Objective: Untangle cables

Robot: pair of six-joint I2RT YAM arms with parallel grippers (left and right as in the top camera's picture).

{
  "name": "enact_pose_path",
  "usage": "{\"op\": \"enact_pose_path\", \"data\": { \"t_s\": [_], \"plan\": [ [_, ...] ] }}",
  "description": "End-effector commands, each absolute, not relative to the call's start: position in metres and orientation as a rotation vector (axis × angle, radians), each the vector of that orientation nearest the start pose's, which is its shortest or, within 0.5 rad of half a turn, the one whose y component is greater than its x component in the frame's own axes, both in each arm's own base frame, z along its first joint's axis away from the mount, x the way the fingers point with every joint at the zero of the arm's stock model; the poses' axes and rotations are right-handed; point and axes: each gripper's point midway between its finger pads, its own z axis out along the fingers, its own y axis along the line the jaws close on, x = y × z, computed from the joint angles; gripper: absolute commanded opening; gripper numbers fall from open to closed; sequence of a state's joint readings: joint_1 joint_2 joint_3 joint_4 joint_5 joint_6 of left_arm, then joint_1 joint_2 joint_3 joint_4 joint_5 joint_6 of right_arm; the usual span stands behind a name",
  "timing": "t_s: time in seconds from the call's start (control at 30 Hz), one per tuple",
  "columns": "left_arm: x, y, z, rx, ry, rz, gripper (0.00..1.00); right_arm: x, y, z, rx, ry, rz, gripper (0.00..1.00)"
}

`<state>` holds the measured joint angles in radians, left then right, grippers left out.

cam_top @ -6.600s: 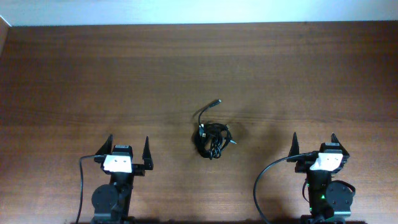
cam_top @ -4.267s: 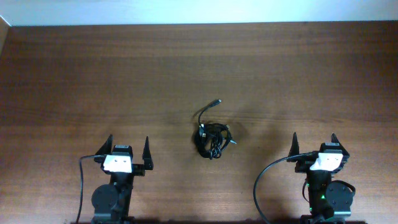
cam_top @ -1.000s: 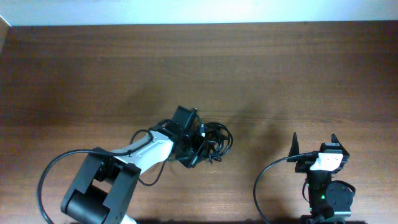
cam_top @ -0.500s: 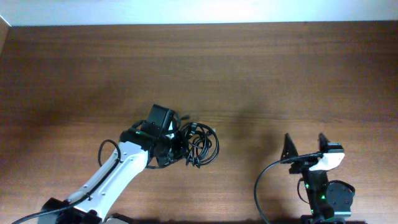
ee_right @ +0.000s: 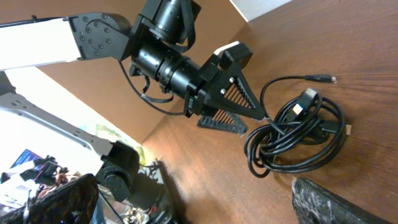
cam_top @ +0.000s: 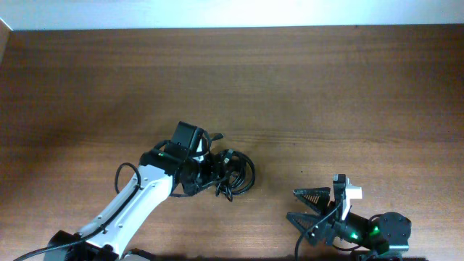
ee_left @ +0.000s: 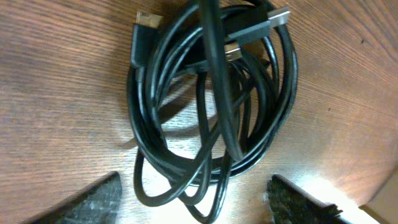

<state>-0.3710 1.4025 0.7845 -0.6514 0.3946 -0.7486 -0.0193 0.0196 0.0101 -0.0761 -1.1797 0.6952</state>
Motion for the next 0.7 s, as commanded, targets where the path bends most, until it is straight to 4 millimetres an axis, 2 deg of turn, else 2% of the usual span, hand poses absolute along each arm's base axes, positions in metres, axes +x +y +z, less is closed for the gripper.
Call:
{"op": "enact_pose_path", "data": {
  "t_s": [0.0,0.1,0.2,0.27,0.3,0.4,0.47,0.5,0.53,0.57,0.6,0.63,0.67],
  "plan": [
    [0.247,-0.153,0.061,-0.478,2.914,-0.671,0.45,0.139,0.158,0.163,-0.373,1.795,1.485,0.98],
    [0.262,-0.158,0.066,-0.451,2.846,-0.703,0.45,0.139,0.158,0.163,-0.373,1.795,1.484,0.98],
    [0.277,-0.163,0.073,-0.425,2.779,-0.738,0.36,0.138,0.158,0.160,-0.353,1.816,1.504,0.98],
    [0.284,-0.166,0.074,-0.415,2.750,-0.753,0.32,0.133,0.160,0.154,-0.180,1.927,1.665,0.99],
    [0.284,-0.166,0.072,-0.417,2.757,-0.749,0.27,0.130,0.161,0.154,-0.113,1.964,1.735,0.99],
    [0.283,-0.166,0.058,-0.434,2.796,-0.730,0.27,0.135,0.159,0.153,-0.080,1.961,1.713,0.98],
    [0.282,-0.166,0.041,-0.490,2.841,-0.714,0.14,0.140,0.157,0.154,-0.059,1.952,1.687,0.99],
    [0.282,-0.167,0.034,-0.527,2.855,-0.716,0.13,0.140,0.157,0.153,-0.056,1.951,1.683,0.99],
    [0.282,-0.170,0.030,-0.527,2.867,-0.740,0.02,0.141,0.157,0.153,-0.053,1.950,1.680,0.98],
    [0.281,-0.176,0.028,-0.520,2.880,-0.783,0.00,0.141,0.157,0.153,-0.065,1.946,1.674,1.00],
    [0.282,-0.181,0.032,-0.492,2.870,-0.833,0.00,0.140,0.157,0.153,-0.096,1.936,1.655,0.92],
    [0.285,-0.187,0.039,-0.449,2.851,-0.897,0.00,0.140,0.157,0.153,-0.113,1.930,1.644,0.90],
    [0.289,-0.200,0.060,-0.329,2.801,-1.056,0.00,0.141,0.157,0.153,-0.129,1.922,1.629,0.90]
  ]
}}
